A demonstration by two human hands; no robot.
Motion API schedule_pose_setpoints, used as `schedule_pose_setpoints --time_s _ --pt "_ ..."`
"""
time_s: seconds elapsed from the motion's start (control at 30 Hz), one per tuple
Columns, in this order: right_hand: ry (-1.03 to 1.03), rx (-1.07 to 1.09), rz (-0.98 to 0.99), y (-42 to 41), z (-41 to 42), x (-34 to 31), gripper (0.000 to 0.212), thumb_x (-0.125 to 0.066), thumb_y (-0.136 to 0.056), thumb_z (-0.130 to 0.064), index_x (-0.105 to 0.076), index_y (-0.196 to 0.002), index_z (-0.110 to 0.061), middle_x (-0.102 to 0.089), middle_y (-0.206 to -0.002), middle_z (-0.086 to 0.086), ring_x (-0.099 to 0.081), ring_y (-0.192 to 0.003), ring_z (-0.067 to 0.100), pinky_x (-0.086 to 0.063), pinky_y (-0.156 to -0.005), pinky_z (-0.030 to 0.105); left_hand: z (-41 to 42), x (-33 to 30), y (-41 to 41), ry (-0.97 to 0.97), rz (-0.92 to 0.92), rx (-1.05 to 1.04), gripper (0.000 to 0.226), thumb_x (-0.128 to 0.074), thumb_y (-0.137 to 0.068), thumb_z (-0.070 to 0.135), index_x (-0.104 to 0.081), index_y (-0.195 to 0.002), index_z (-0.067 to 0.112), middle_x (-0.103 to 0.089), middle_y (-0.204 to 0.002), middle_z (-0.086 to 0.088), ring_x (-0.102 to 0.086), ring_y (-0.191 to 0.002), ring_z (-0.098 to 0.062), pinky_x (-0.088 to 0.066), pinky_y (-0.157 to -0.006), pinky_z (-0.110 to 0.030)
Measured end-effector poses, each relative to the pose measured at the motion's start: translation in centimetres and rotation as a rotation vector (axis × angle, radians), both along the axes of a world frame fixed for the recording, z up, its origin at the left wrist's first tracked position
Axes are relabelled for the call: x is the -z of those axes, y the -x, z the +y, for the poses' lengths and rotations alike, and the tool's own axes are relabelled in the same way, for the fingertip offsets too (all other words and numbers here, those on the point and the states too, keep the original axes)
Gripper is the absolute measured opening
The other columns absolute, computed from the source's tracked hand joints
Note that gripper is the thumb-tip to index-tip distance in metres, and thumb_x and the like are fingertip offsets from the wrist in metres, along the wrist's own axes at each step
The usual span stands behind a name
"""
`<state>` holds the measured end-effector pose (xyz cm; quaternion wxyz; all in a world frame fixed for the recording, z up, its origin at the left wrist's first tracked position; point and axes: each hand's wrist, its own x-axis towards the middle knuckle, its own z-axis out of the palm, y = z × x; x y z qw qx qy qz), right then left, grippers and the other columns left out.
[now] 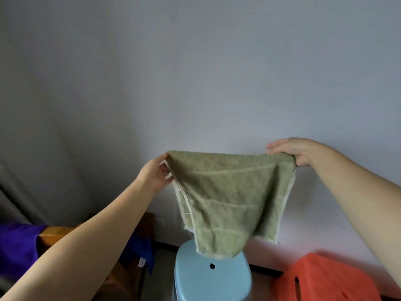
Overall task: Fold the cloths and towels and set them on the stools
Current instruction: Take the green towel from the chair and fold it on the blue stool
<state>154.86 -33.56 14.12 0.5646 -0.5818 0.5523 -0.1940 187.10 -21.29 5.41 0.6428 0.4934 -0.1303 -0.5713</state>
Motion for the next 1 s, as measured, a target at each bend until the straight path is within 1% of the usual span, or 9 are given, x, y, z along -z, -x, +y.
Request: schedule_pose_setpoints --time_s 0.1,0.2,0.33,0.4,0.53,0.7,0.83,0.9,1.0 --pt "-0.145 -0.037 0.109 0.7 0.6 0.6 0.011 -0.054 -0.092 -0.004 -0.061 -0.084 -0.003 -0.067 -0.069 0.009 -0.067 -0.051 0.015 -0.056 -0.048 0.026 -0.5 -1.0 -0.8 0.110 -0.001 -0.057 0.020 -0.051 -0.095 0.026 -0.058 -0.078 0.019 -0.061 -0.061 0.006 -0.051 -0.069 -0.012 -0.038 -0.068 -0.029" --pt "-0.159 0.071 -0.007 0.5 0.3 2.0 0.004 -0.057 -0.092 -0.013 -0.060 -0.089 -0.011 -0.068 -0.070 0.003 -0.063 -0.067 0.015 -0.055 -0.052 0.024 -1.0 -1.9 -0.9 0.134 -0.058 -0.069 0.018 -0.051 -0.095 0.028 -0.058 -0.080 0.021 -0.056 -0.073 0.006 -0.050 -0.070 -0.011 -0.037 -0.068 -0.030" --pt "0.062 0.219 -0.280 0.1 -0.5 3.1 0.018 -0.051 -0.093 0.001 -0.060 -0.086 -0.012 -0.061 -0.084 0.005 -0.060 -0.069 0.011 -0.052 -0.044 0.016 -1.1 -2.8 -1.8 0.113 -0.219 -0.093 0.016 -0.051 -0.095 0.027 -0.055 -0.079 0.024 -0.058 -0.082 0.006 -0.053 -0.076 -0.010 -0.040 -0.070 -0.029" --pt "0.142 0.237 -0.352 0.1 -0.7 3.4 0.022 -0.049 -0.092 0.004 -0.061 -0.084 -0.012 -0.062 -0.084 0.006 -0.063 -0.064 0.009 -0.054 -0.049 0.018 -0.9 -3.3 -2.4 0.102 -0.283 -0.111 0.020 -0.054 -0.094 0.026 -0.054 -0.074 0.024 -0.057 -0.077 0.007 -0.053 -0.073 -0.009 -0.039 -0.072 -0.029" --pt "0.260 0.304 -0.370 0.0 -1.3 3.6 0.021 -0.054 -0.091 -0.001 -0.063 -0.084 -0.020 -0.060 -0.089 0.003 -0.057 -0.075 0.012 -0.048 -0.068 0.024 -0.8 -4.2 -2.9 0.079 -0.393 -0.149 0.022 -0.056 -0.093 0.023 -0.054 -0.071 0.023 -0.058 -0.077 0.007 -0.053 -0.075 -0.009 -0.036 -0.083 -0.033" --pt "0.523 0.304 -0.152 -0.2 -1.7 3.1 0.024 -0.058 -0.089 -0.007 -0.063 -0.113 -0.005 -0.064 -0.097 0.005 -0.057 -0.077 0.012 -0.043 -0.067 0.015 -1.1 -5.2 -2.2 0.078 -0.366 -0.209 0.021 -0.058 -0.092 0.022 -0.054 -0.072 0.023 -0.057 -0.077 0.008 -0.053 -0.074 -0.007 -0.035 -0.087 -0.033" --pt "0.719 0.282 0.178 0.3 -1.7 2.6 0.019 -0.064 -0.086 -0.019 -0.066 -0.104 -0.011 -0.069 -0.108 0.009 -0.064 -0.098 0.023 -0.045 -0.087 0.030 -1.3 -5.7 -2.2 0.048 -0.432 -0.246 0.020 -0.059 -0.092 0.023 -0.055 -0.072 0.023 -0.058 -0.079 0.009 -0.054 -0.082 -0.009 -0.035 -0.087 -0.033" --pt "0.725 0.286 0.182 0.6 -1.8 2.6 0.015 -0.065 -0.085 -0.021 -0.065 -0.098 -0.014 -0.069 -0.105 0.011 -0.067 -0.082 0.015 -0.048 -0.082 0.030 -1.4 -5.5 -2.2 0.028 -0.456 -0.261 0.020 -0.059 -0.092 0.024 -0.055 -0.072 0.022 -0.057 -0.079 0.008 -0.053 -0.089 -0.012 -0.036 -0.086 -0.033" --pt "0.601 0.272 -0.037 0.6 -1.8 2.6 0.007 -0.062 -0.088 -0.011 -0.059 -0.094 -0.010 -0.063 -0.091 0.012 -0.057 -0.042 -0.002 -0.048 -0.050 0.016 -1.9 -5.1 -2.3 -0.014 -0.417 -0.285 0.017 -0.055 -0.094 0.024 -0.055 -0.077 0.020 -0.054 -0.082 0.005 -0.052 -0.092 -0.014 -0.039 -0.087 -0.032"
